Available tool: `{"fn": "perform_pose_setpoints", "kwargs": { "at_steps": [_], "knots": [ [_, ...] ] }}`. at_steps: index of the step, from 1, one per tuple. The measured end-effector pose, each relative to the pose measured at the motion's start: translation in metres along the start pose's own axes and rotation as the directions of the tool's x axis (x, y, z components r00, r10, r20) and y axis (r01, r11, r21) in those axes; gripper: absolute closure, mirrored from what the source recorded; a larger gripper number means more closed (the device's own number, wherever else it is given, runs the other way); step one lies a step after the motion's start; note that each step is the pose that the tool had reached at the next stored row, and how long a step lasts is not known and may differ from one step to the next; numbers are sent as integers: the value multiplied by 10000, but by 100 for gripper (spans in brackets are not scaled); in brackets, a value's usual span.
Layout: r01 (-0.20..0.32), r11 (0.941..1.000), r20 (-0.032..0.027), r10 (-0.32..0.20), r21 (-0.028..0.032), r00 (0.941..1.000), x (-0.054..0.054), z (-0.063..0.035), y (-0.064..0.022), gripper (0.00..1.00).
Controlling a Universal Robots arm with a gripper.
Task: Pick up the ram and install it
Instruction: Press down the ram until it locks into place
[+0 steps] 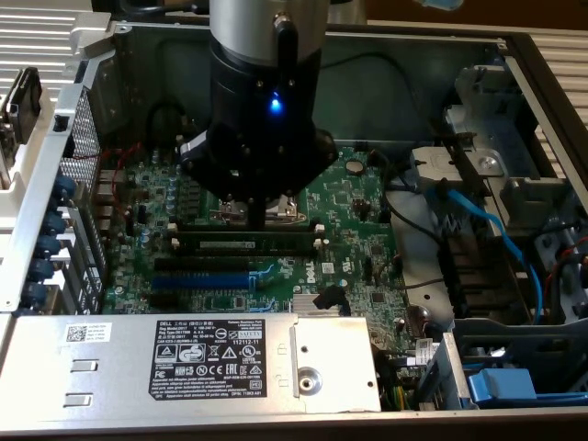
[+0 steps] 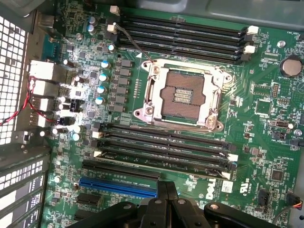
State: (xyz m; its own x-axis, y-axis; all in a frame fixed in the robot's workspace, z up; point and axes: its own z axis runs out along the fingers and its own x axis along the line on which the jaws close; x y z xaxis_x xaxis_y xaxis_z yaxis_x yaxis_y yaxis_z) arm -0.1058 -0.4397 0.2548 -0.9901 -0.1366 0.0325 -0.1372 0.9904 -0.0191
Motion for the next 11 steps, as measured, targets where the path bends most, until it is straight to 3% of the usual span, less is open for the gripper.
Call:
{"fn": "perform_pose_setpoints", "kwargs": {
  "at_steps": [11],
  "knots": [
    [-191,9998,-4,191,-6,9998,-25,-1,-4,90]
  ]
}}
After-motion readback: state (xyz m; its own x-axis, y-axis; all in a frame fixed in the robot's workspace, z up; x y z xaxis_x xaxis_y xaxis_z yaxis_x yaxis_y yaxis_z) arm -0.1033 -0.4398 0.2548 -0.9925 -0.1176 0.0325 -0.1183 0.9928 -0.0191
